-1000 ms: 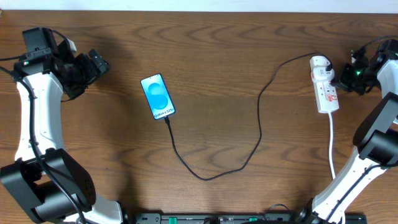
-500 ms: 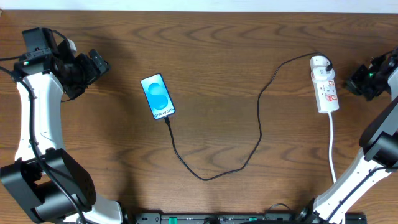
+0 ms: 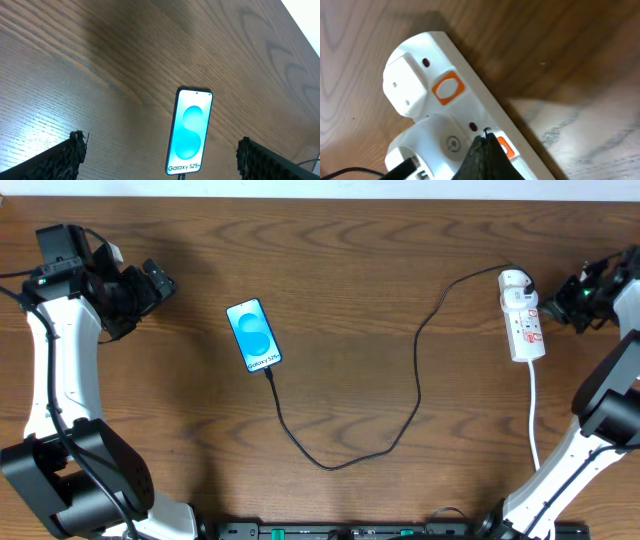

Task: Plug charger to phone and switch on socket

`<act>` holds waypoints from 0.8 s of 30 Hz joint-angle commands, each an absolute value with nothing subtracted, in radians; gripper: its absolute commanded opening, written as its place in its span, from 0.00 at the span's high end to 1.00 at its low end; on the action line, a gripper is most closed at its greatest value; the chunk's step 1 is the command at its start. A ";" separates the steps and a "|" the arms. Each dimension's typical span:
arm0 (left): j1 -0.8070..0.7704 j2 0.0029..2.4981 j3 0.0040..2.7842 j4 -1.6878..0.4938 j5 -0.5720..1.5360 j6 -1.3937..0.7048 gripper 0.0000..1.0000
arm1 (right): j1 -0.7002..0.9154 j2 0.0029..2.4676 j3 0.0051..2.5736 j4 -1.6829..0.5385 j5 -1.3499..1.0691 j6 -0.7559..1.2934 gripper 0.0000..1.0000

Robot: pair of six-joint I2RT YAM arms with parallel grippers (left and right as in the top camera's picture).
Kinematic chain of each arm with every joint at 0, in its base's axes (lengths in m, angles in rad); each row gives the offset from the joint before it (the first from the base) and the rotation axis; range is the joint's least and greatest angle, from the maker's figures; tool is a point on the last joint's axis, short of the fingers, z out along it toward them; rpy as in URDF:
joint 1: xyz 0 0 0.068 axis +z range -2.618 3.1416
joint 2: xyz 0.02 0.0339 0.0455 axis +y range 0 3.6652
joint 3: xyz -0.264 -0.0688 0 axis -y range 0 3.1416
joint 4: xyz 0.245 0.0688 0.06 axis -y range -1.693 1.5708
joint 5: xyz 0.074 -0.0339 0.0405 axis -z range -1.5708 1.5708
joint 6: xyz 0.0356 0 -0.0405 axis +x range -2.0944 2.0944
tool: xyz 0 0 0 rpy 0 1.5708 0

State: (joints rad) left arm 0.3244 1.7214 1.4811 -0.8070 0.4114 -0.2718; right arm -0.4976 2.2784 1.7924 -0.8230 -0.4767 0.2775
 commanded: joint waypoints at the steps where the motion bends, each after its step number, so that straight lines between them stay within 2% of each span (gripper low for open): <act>1: 0.324 1.711 1.479 -0.810 0.395 -0.259 0.02 | -0.469 2.250 1.808 -0.822 -0.470 0.257 0.99; 24: 0.324 1.711 1.479 -0.810 0.395 -0.259 0.02 | -0.455 2.252 1.778 -0.868 -0.440 0.245 0.99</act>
